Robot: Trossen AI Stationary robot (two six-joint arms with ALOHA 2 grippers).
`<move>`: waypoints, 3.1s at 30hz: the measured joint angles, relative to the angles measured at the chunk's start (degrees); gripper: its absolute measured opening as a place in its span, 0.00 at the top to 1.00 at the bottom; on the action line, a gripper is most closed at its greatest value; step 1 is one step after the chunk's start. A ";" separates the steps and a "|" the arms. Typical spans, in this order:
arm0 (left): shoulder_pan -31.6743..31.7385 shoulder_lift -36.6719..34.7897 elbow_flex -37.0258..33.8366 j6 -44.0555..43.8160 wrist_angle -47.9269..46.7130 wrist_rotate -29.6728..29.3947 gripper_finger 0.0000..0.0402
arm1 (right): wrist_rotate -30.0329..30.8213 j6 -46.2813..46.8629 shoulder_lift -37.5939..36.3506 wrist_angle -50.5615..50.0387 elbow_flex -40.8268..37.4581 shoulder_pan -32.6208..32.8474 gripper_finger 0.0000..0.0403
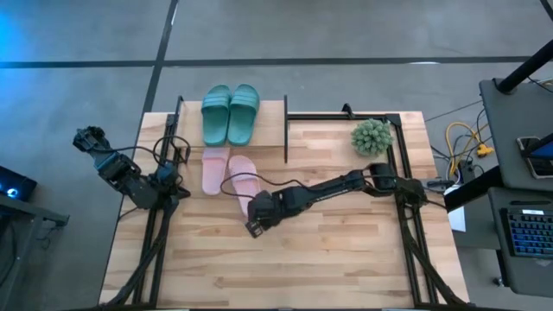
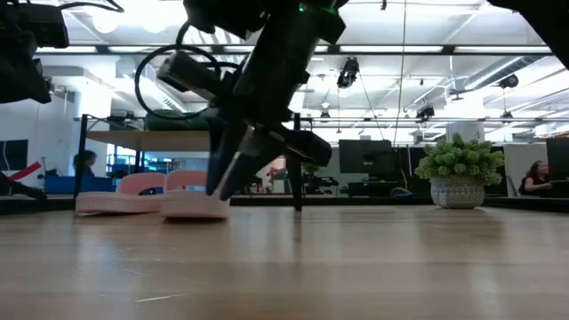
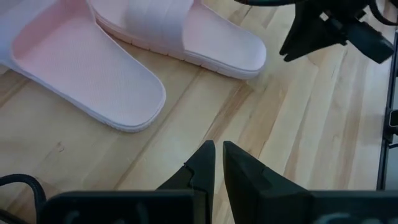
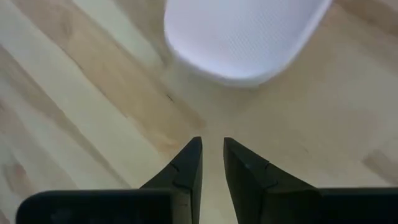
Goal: Pick and place slides into the shelf
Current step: Put the pink slide under the shelf, then adjust the left pink slide under the shelf
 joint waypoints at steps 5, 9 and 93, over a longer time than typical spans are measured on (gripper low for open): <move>0.00 -0.01 0.00 0.86 0.00 0.00 0.96 | 0.03 0.55 1.23 4.05 -0.04 -0.40 0.85; 0.00 -0.01 0.17 1.06 -0.02 0.00 0.96 | -0.02 -0.38 2.14 5.43 -0.04 -1.55 0.85; 0.00 7.75 -14.26 5.14 19.33 0.10 0.96 | 5.93 -20.17 3.56 29.97 12.02 -6.66 0.85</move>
